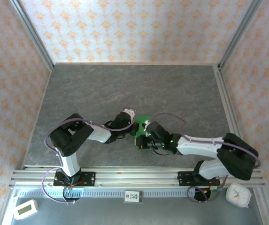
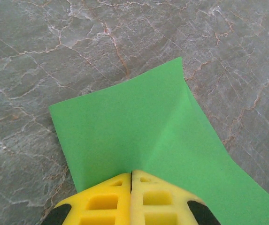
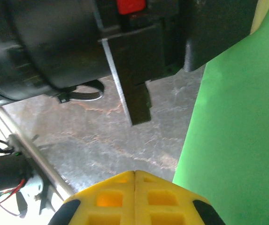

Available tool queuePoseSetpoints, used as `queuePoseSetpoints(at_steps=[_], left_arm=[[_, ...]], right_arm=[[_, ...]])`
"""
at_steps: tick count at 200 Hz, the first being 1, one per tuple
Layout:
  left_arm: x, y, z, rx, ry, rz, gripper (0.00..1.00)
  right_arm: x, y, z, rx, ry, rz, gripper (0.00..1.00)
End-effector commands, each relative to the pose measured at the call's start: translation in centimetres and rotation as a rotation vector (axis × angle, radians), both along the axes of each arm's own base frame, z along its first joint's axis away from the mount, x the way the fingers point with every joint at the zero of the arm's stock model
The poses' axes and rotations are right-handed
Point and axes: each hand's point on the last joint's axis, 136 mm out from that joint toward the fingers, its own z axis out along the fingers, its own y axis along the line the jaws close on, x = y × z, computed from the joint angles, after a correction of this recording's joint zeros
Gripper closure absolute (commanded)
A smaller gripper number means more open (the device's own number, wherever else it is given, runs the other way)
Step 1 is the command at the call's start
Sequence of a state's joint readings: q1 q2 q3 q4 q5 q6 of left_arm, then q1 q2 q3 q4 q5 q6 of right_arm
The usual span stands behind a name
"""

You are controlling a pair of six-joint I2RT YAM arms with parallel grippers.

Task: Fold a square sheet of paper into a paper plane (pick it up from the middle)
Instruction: First fold in half a square sheet of paper at the center of the table.

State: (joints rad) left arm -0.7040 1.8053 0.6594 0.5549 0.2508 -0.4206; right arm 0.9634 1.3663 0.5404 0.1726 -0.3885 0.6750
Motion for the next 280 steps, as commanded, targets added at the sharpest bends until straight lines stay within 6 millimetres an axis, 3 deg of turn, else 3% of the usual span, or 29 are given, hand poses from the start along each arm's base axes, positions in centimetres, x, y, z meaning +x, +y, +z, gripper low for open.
queuePoseSetpoints(at_steps=[1, 22, 56, 88, 118, 280], left_arm=[[-2.8, 3.5, -5.8, 0.155, 0.166, 0.032, 1.0], [-2.8, 3.5, -5.7, 0.154, 0.165, 0.03, 1.0], [-2.8, 3.4, -5.6, 0.15, 0.165, 0.028, 1.0], [-2.7, 3.3, -5.4, 0.148, 0.16, 0.027, 1.0], [-2.7, 3.4, -5.5, 0.151, 0.158, 0.029, 1.0], [-2.8, 3.6, -6.1, 0.163, 0.164, 0.029, 1.0]], right_arm=[[1.9, 1.8, 1.1, 0.032, -0.075, -0.008, 1.0], [2.6, 2.1, -0.3, 0.004, -0.071, -0.014, 1.0], [2.8, 0.4, -4.0, -0.069, -0.018, -0.048, 1.0], [1.0, -1.4, -6.9, -0.116, 0.051, -0.049, 1.0], [-0.8, -2.7, -8.3, -0.122, 0.104, -0.036, 1.0], [-7.8, -4.0, -8.8, -0.099, 0.215, 0.105, 1.0]])
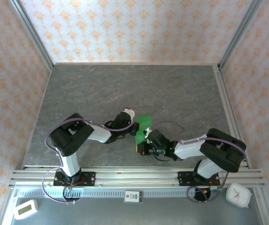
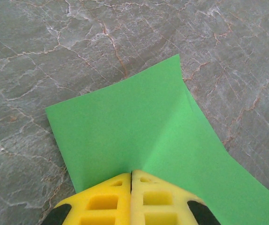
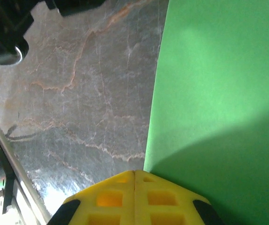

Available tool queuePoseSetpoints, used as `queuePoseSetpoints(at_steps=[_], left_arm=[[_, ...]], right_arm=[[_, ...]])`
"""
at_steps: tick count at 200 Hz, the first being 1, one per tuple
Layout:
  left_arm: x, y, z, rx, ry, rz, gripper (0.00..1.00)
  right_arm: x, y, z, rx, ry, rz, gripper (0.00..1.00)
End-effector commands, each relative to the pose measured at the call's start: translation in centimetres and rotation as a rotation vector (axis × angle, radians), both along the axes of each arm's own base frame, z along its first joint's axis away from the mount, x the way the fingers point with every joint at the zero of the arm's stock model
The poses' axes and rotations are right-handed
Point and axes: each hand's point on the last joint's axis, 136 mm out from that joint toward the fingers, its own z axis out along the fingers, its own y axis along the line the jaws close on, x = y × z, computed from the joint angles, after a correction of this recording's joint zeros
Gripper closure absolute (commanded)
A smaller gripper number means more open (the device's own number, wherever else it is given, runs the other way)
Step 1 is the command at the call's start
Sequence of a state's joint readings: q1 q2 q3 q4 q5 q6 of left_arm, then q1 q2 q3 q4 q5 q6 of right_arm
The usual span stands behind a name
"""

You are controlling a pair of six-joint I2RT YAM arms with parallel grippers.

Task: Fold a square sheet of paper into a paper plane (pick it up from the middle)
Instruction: First fold in half a square sheet of paper at the center of the table.

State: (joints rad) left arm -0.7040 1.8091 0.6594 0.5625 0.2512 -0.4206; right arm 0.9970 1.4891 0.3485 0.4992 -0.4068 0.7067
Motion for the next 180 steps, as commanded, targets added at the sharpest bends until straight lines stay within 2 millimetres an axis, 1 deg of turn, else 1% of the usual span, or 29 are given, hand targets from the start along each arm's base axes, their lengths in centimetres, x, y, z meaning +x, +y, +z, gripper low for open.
queuePoseSetpoints(at_steps=[1, 9, 24, 42, 76, 93, 102, 111, 129, 148, 164, 180], left_arm=[[-2.8, 3.6, -6.1, 0.166, 0.167, 0.029, 1.0], [-2.9, 3.6, -6.1, 0.165, 0.168, 0.03, 1.0], [-2.9, 3.7, -6.1, 0.165, 0.169, 0.031, 1.0], [-3.0, 3.7, -6.1, 0.164, 0.169, 0.03, 1.0], [-3.1, 3.9, -6.3, 0.168, 0.173, 0.033, 1.0], [-3.1, 3.9, -6.4, 0.168, 0.173, 0.033, 1.0], [-3.2, 3.9, -6.4, 0.169, 0.173, 0.033, 1.0], [-3.1, 3.9, -6.4, 0.167, 0.172, 0.033, 1.0], [-3.1, 3.8, -6.3, 0.166, 0.172, 0.032, 1.0], [-3.1, 3.8, -6.3, 0.166, 0.17, 0.031, 1.0], [-3.1, 3.8, -6.3, 0.167, 0.172, 0.029, 1.0], [-3.2, 3.8, -6.3, 0.165, 0.172, 0.028, 1.0]], right_arm=[[-5.4, -3.1, -3.6, -0.122, 0.185, 0.082, 1.0], [-5.4, -3.3, -3.1, -0.12, 0.177, 0.076, 1.0], [-4.8, -3.1, -1.5, -0.103, 0.138, 0.069, 1.0], [-3.6, -2.4, 0.9, -0.084, 0.079, 0.059, 1.0], [-0.2, -1.3, 5.8, -0.035, -0.03, 0.014, 1.0], [1.4, -0.8, 7.5, -0.006, -0.068, -0.012, 1.0], [2.2, -0.6, 8.0, 0.003, -0.083, -0.026, 1.0], [2.8, -0.5, 8.1, 0.008, -0.092, -0.038, 1.0], [3.6, 0.2, 7.7, 0.013, -0.096, -0.046, 1.0], [4.1, 1.0, 6.7, 0.014, -0.082, -0.041, 1.0], [4.4, 1.3, 5.4, 0.001, -0.076, -0.045, 1.0], [4.6, 1.0, 3.8, -0.029, -0.064, -0.058, 1.0]])
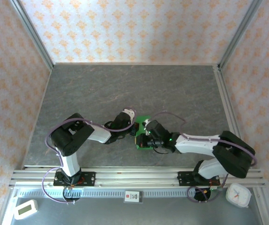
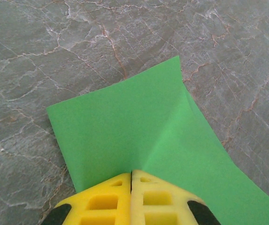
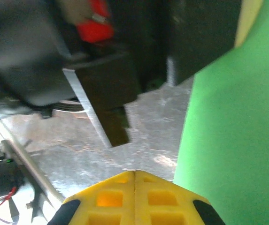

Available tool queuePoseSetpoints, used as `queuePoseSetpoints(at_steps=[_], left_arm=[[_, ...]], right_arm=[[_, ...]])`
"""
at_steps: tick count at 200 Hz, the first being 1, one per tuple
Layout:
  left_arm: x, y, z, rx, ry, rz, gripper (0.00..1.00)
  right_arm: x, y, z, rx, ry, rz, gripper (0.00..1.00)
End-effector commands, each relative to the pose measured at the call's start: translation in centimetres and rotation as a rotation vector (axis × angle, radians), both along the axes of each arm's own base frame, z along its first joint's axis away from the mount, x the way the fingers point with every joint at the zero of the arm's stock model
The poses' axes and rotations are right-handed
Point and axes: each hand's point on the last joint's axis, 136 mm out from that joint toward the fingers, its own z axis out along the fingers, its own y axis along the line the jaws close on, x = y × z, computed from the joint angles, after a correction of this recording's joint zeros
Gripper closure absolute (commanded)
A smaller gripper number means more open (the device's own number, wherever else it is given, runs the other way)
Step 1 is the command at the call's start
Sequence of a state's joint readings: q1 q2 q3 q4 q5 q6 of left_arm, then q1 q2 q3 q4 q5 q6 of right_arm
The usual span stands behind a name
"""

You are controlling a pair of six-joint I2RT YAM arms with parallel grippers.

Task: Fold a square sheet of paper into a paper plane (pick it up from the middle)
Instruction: First fold in half a square sheet of paper at the center of the table.

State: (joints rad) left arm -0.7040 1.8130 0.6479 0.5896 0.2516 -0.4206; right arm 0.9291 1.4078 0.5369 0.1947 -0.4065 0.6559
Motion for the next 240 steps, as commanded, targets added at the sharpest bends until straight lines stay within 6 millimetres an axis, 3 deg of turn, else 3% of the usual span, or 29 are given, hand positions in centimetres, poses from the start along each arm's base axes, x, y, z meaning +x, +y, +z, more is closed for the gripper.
queuePoseSetpoints(at_steps=[1, 39, 95, 170, 240], left_arm=[[-3.1, 3.8, -6.2, 0.172, 0.181, 0.029, 1.0], [-3.0, 3.4, -5.6, 0.149, 0.18, 0.028, 1.0], [-1.2, 2.5, -2.6, 0.08, 0.149, 0.067, 1.0], [2.3, 3.6, -2.4, 0.086, 0.132, 0.124, 1.0], [5.5, 4.4, -1.3, 0.096, 0.103, 0.155, 1.0]], right_arm=[[1.4, 0.5, -0.4, 0.008, -0.047, -0.023, 1.0], [0.3, -1.6, -4.7, -0.04, 0.023, -0.067, 1.0], [-2.1, -4.6, -8.6, -0.092, 0.132, -0.127, 1.0], [-3.7, -6.3, -11.8, -0.156, 0.21, -0.138, 1.0], [-4.7, -6.9, -12.9, -0.165, 0.249, -0.137, 1.0]])
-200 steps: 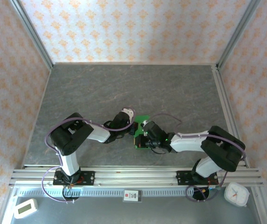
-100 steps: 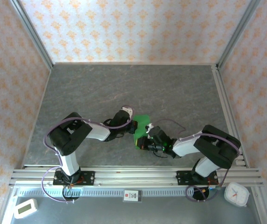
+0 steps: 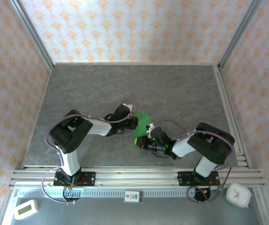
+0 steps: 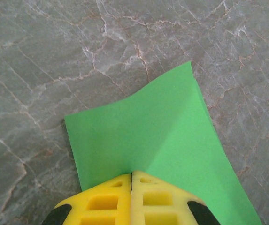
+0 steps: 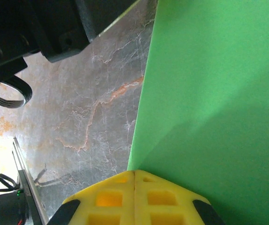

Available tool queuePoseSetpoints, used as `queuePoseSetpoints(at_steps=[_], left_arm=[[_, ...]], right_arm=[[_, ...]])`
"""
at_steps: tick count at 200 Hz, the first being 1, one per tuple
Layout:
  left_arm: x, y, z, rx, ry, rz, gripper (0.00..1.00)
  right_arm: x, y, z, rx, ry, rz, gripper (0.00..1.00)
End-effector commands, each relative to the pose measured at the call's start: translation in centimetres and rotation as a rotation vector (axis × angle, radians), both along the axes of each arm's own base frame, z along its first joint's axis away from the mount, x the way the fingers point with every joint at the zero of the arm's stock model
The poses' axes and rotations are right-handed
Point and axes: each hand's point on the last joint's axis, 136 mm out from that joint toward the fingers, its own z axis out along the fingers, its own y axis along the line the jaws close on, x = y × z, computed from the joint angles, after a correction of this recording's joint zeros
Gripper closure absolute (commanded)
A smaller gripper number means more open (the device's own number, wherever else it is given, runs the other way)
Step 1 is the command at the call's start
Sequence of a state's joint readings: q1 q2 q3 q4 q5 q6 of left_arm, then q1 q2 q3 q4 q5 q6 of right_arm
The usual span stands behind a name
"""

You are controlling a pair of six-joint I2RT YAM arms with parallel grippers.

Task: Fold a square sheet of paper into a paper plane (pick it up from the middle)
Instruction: First fold in half a square sheet of paper at the center of the table.

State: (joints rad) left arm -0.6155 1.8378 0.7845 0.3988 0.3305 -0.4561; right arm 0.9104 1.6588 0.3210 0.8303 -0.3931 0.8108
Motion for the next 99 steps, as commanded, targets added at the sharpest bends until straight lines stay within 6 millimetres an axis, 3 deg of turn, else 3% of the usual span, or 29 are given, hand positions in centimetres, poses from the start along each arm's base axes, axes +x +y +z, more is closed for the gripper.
queuePoseSetpoints(at_steps=[1, 27, 36, 99], left_arm=[[2.7, 3.5, -1.6, 0.113, -0.006, 0.099, 1.0], [4.1, 3.7, -1.2, 0.123, -0.018, 0.109, 1.0], [4.3, 4.1, -2.4, 0.143, 0.001, 0.116, 1.0], [7.9, 6.2, -1.7, 0.136, -0.022, 0.193, 1.0]], right_arm=[[-5.7, -6.7, -8.7, -0.323, 0.267, 0.009, 1.0], [-5.9, -6.9, -8.9, -0.329, 0.274, 0.009, 1.0], [-5.9, -6.9, -9.0, -0.331, 0.276, 0.009, 1.0], [-6.2, -7.2, -9.5, -0.338, 0.292, 0.01, 1.0]])
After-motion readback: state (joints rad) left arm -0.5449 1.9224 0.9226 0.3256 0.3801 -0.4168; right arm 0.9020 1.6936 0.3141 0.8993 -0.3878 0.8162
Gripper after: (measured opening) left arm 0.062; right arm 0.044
